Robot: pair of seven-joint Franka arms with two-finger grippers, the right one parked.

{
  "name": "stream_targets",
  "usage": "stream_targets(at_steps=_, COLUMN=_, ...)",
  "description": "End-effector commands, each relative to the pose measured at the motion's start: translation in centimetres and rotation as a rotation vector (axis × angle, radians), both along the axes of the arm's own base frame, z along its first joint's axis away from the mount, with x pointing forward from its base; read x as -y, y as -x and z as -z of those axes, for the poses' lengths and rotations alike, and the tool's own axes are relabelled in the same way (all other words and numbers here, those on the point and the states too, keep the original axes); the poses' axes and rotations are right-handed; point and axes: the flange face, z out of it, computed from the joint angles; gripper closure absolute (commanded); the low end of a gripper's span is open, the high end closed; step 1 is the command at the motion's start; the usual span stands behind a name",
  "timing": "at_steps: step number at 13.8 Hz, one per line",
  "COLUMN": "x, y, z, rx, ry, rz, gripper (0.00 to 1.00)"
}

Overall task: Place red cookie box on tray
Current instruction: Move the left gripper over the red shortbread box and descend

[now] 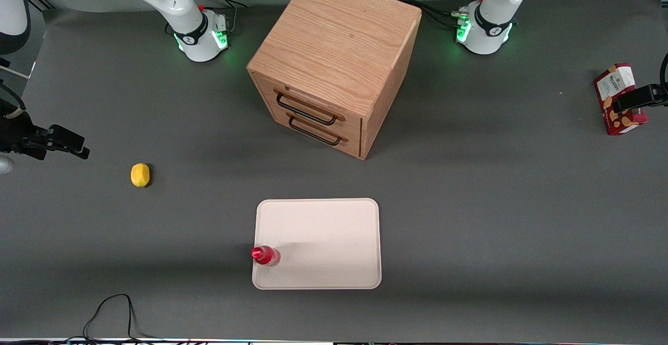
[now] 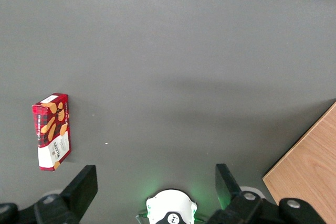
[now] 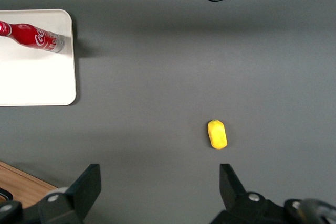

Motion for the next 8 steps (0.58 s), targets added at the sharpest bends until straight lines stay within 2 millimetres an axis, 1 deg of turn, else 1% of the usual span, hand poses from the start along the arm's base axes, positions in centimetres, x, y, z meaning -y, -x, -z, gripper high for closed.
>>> stream_targets(at_steps=1, x=0.45, y=0.57, z=-0.96, rx=0.008, ry=0.003, rz=0.017, gripper=0.00)
stream_targets(at_steps=2, x=0.01, y=0.44, z=-0.84, rx=0.012, ry=0.003, rz=0.010, gripper=0.00)
stream_targets(at_steps=8, x=-0.16, y=0.54, z=-0.87, rx=0.005, ry=-0.014, rz=-0.008, gripper=0.00)
